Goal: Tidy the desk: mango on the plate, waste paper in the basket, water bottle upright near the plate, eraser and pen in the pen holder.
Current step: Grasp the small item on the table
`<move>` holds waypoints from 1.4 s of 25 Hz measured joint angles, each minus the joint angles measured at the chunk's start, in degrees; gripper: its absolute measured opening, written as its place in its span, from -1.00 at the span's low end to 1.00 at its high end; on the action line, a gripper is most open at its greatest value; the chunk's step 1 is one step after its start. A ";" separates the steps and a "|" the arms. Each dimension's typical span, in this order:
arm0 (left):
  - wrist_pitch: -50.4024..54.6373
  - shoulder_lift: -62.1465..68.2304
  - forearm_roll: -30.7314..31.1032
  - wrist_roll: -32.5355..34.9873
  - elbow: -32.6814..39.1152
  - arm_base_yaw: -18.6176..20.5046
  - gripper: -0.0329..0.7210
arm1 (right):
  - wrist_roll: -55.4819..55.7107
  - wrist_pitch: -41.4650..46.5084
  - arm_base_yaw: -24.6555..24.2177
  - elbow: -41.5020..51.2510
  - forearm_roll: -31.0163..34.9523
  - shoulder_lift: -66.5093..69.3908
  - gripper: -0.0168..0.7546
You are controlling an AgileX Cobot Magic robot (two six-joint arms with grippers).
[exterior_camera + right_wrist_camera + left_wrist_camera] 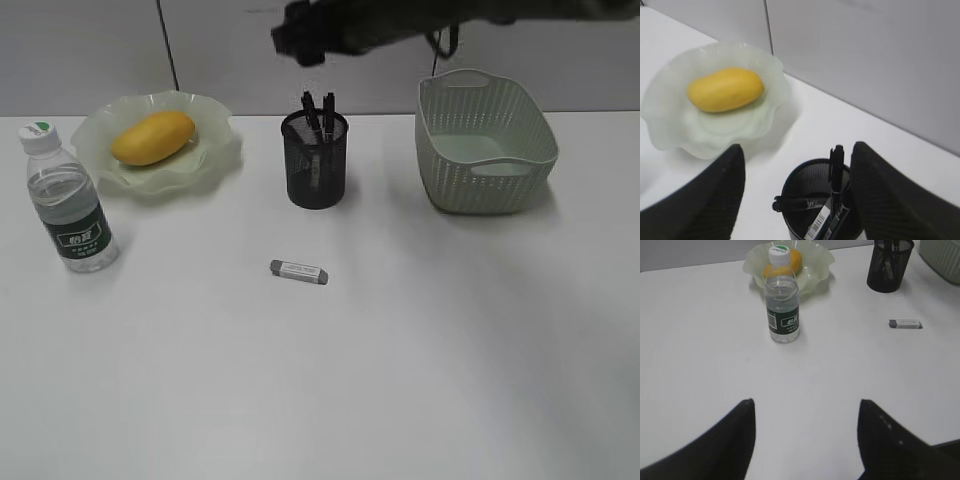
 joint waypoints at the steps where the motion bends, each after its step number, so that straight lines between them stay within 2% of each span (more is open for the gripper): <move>1: -0.05 0.00 0.00 0.00 0.00 0.00 0.39 | 0.00 1.90 -0.06 -0.25 -0.52 -2.30 0.40; 3: -0.05 0.06 0.00 0.00 0.00 0.00 0.39 | 0.51 6.85 -0.33 -1.43 -2.89 -6.39 0.37; 6: -0.12 2.47 0.00 0.00 0.00 0.00 0.38 | 6.66 19.82 -1.31 -5.46 -9.59 -9.97 0.31; 9: -0.26 5.96 -0.06 0.00 0.00 0.00 0.38 | 12.52 38.53 -4.08 -11.18 -15.53 -11.13 0.30; 11: -0.53 8.21 -0.06 0.00 -0.34 0.00 0.38 | 14.26 50.41 -6.62 -14.54 -16.55 -11.20 0.30; 13: -0.83 11.36 -0.19 0.00 -1.36 0.00 0.38 | 14.96 57.77 -9.53 -16.63 -17.91 -11.31 0.29; 17: -0.04 21.25 -2.06 0.00 -4.58 0.00 0.37 | 16.62 61.00 -15.05 -17.19 -19.13 -14.30 0.29; 20: 0.64 31.01 -7.45 0.00 -9.50 0.00 0.34 | 16.67 61.00 -17.84 -14.59 -20.67 -19.78 0.29; 26: -0.09 53.65 -13.78 3.82 -23.95 -0.48 0.23 | 17.05 61.17 -23.63 2.30 -21.26 -33.48 0.29; 28: -0.38 60.78 -14.11 6.12 -28.86 -3.08 0.20 | 17.05 61.23 -24.03 9.40 -21.31 -38.38 0.29; 33: -2.61 75.01 -7.25 7.61 -40.30 -16.07 0.18 | 17.05 61.37 -24.11 23.11 -20.68 -49.91 0.28; 35: -3.75 80.12 -6.86 7.66 -43.64 -19.25 0.18 | 17.45 61.37 -24.11 28.03 -20.62 -53.66 0.28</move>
